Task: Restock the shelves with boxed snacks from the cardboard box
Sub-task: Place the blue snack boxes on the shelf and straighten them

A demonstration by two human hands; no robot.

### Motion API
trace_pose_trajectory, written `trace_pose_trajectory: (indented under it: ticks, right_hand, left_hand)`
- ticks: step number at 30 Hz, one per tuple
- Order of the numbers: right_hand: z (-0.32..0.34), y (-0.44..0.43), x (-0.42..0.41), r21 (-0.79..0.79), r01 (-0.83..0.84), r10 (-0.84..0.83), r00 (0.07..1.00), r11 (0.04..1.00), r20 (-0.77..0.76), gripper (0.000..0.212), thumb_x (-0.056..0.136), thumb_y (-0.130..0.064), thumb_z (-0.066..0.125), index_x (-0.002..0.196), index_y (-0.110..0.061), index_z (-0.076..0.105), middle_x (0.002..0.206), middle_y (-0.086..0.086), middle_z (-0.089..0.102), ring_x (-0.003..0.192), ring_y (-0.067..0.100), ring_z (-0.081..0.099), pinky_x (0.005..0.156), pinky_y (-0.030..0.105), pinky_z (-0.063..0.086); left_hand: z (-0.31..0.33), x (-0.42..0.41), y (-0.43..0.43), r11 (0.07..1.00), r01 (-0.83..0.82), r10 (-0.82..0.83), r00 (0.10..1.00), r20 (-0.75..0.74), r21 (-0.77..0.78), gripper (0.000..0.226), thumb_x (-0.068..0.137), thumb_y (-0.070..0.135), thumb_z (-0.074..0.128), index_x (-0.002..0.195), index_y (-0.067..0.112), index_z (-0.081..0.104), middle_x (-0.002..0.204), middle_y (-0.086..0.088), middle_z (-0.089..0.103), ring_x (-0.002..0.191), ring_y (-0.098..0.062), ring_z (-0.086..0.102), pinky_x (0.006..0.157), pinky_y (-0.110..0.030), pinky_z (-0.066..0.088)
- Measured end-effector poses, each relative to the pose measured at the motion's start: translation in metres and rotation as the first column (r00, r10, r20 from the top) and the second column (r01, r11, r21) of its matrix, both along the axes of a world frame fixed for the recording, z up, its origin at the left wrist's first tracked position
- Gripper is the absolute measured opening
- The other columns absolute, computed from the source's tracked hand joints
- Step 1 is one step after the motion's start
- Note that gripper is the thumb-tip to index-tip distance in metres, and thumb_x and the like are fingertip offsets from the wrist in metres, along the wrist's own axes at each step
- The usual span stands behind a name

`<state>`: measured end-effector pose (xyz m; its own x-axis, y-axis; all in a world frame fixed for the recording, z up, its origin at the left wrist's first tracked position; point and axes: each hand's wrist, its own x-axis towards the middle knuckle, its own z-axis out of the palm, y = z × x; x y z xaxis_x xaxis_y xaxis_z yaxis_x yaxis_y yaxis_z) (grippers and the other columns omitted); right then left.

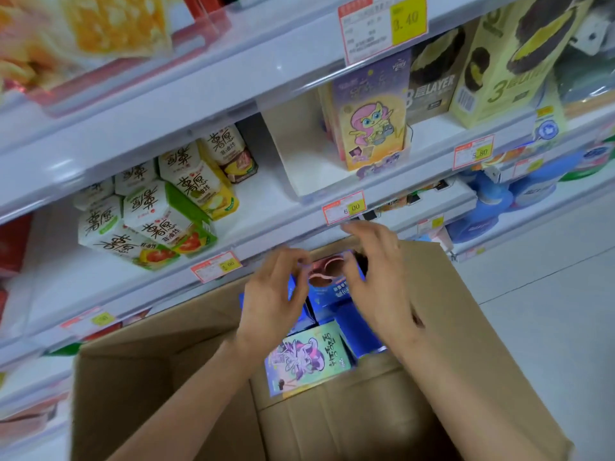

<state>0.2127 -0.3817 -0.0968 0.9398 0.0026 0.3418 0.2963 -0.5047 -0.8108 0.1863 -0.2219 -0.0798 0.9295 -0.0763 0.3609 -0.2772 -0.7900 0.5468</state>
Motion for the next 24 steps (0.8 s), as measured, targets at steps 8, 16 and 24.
trace_pose_trajectory:
  ticks: [8, 16, 24]
  right_hand:
    - [-0.105, 0.077, -0.164, 0.340, 0.466, -0.048, 0.641, 0.817, -0.766, 0.035, 0.085, 0.007, 0.053, 0.084, -0.028, 0.058, 0.077, -0.007, 0.062, 0.068, 0.007, 0.055, 0.058, 0.008, 0.042]
    - [-0.135, 0.077, -0.140, 0.301, 0.829, 0.159, 0.256, 0.471, -0.953, 0.029, 0.082, 0.007, 0.059, 0.070, -0.013, 0.042, 0.058, 0.000, 0.045, 0.053, 0.012, 0.038, 0.055, 0.023, 0.036]
    - [-0.133, 0.096, -0.133, 0.323, 0.869, 0.178, 0.274, 0.375, -0.945, 0.024, 0.086, -0.012, 0.066, 0.103, -0.010, 0.050, 0.084, 0.004, 0.060, 0.066, 0.013, 0.054, 0.059, 0.023, 0.046]
  left_hand:
    - [-0.105, -0.102, 0.039, 0.965, 0.071, 0.032, 0.924, -0.380, 0.254, 0.019, 0.075, 0.028, 0.046, 0.094, 0.029, 0.046, 0.085, 0.006, 0.062, 0.082, -0.007, 0.047, 0.064, -0.019, 0.046]
    - [-0.124, -0.117, 0.054, 0.891, 0.231, 0.093, 0.750, -0.655, 0.392, 0.041, 0.085, 0.024, 0.059, 0.125, 0.017, 0.052, 0.129, -0.002, 0.047, 0.118, -0.021, 0.046, 0.096, -0.030, 0.040]
    - [-0.120, -0.126, 0.064, 0.937, 0.161, 0.135, 0.652, -0.746, 0.310, 0.043, 0.092, 0.031, 0.052, 0.133, 0.019, 0.043, 0.135, 0.001, 0.041, 0.124, -0.018, 0.040, 0.098, -0.029, 0.035]
